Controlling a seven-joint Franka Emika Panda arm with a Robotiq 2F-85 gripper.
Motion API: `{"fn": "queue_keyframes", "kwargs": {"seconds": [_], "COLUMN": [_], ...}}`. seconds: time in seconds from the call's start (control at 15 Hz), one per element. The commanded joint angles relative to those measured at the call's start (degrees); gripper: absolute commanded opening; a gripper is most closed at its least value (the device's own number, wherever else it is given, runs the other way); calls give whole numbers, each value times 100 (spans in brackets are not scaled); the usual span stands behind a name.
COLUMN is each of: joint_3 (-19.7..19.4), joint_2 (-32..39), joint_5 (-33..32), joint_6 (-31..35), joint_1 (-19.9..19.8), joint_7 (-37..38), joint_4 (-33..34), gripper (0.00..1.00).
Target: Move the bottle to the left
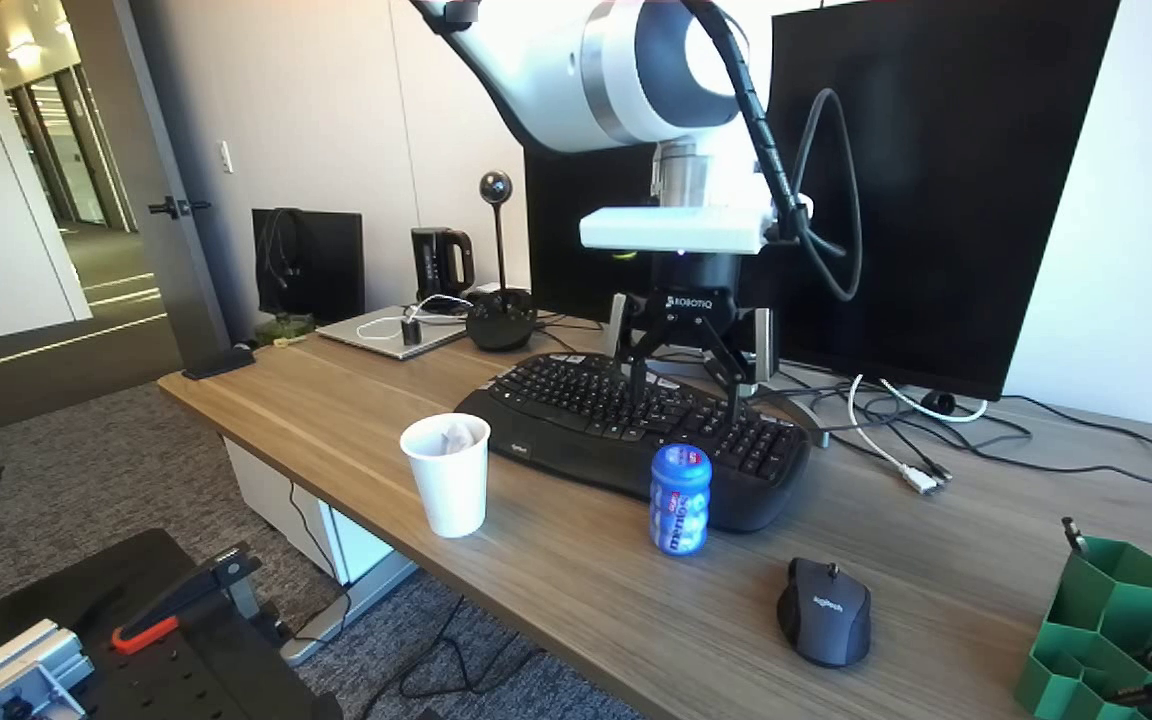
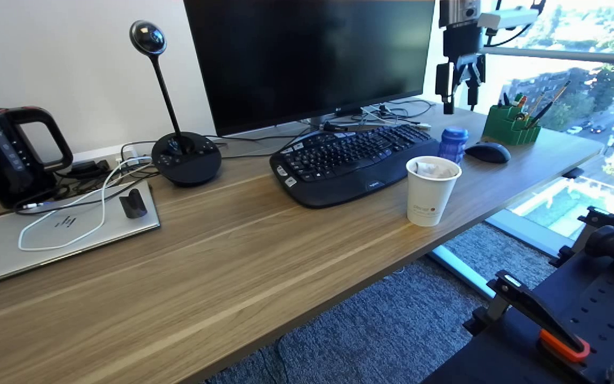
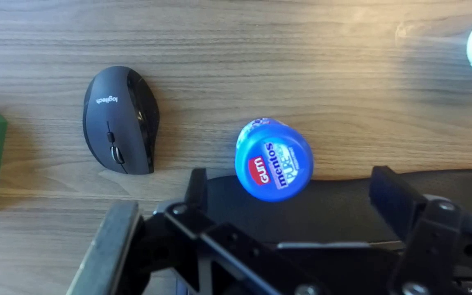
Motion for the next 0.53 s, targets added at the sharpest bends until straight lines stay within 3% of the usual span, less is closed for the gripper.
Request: {"fn": "queue_keyframes", "kwargs": {"seconds": [0.0, 0.47], "joint_3": [21, 19], "joint_2": [133, 108], "joint_5": [66, 74], "joint_6": [-328, -360], "joint_1": [-75, -125], "joint_7": [-119, -122], "joint_4": [311, 298], "gripper": [100, 100]}}
